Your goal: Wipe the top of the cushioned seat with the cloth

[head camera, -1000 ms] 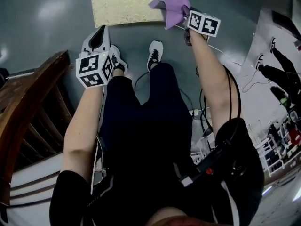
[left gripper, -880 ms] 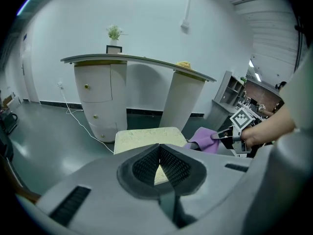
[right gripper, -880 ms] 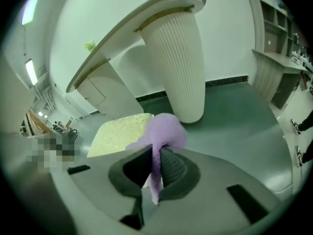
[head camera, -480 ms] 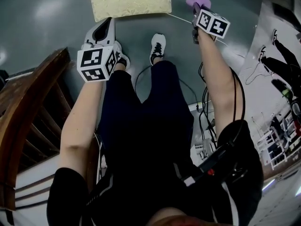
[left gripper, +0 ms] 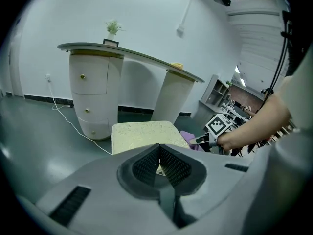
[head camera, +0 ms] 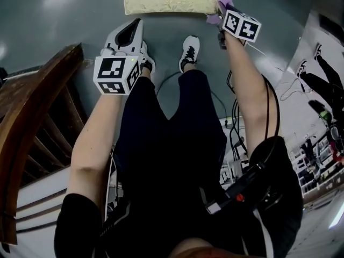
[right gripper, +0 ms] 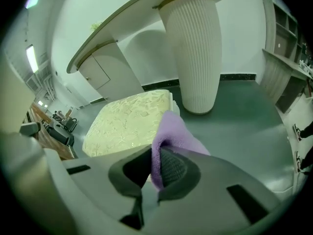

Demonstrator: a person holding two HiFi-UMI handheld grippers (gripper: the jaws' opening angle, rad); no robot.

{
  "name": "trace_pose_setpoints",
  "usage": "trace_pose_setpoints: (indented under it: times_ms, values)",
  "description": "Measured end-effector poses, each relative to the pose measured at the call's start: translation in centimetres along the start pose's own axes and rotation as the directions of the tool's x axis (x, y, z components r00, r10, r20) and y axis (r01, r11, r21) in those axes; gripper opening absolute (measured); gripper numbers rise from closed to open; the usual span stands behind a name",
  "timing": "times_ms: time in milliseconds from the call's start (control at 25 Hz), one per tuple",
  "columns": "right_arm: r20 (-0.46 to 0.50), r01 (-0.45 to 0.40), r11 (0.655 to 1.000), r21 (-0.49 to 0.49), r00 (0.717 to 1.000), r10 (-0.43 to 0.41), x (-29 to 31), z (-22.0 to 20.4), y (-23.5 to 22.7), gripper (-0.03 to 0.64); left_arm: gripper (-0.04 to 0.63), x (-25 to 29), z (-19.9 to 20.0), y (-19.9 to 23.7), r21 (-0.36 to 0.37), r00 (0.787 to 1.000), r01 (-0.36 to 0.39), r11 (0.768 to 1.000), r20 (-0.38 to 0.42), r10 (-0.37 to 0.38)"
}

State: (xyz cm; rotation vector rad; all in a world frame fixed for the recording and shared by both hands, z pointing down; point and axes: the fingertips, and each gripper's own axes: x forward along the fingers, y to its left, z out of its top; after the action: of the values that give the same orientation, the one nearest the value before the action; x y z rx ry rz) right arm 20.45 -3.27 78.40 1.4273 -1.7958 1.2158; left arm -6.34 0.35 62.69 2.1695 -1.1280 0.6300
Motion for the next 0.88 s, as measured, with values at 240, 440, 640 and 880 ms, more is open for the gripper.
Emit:
trace_pose_setpoints:
  times_ms: [240,440,640,880]
  values:
    - [-0.044,-0.019,1.000,-0.012,0.999,0.019,0.5,-0.8,1.7,0.023,0.005,-0.8,-0.9,2.9,-0.019,0.997,-0.079,0.997,-0.018,0.078]
    - [-0.064,-0.039,0.999,-0.017,0.997,0.038,1.2,-1.4,4.5,0.023,0.005,-2.4,-1.7,6.6,-0.049,0.991,-0.135,0.990,-0.003,0.135]
    - [-0.100,-0.066,0.996,-0.063,0.993,0.059,2.6,-2.1,8.1,0.023,0.005,-4.0,-2.4,10.1,-0.074,0.985,-0.171,0.982,0.012,0.173]
    - [-0.126,-0.107,0.992,-0.066,0.987,0.098,4.2,-2.9,12.2,0.023,0.005,-5.7,-3.3,12.2,-0.111,0.980,-0.194,0.975,0.021,0.197]
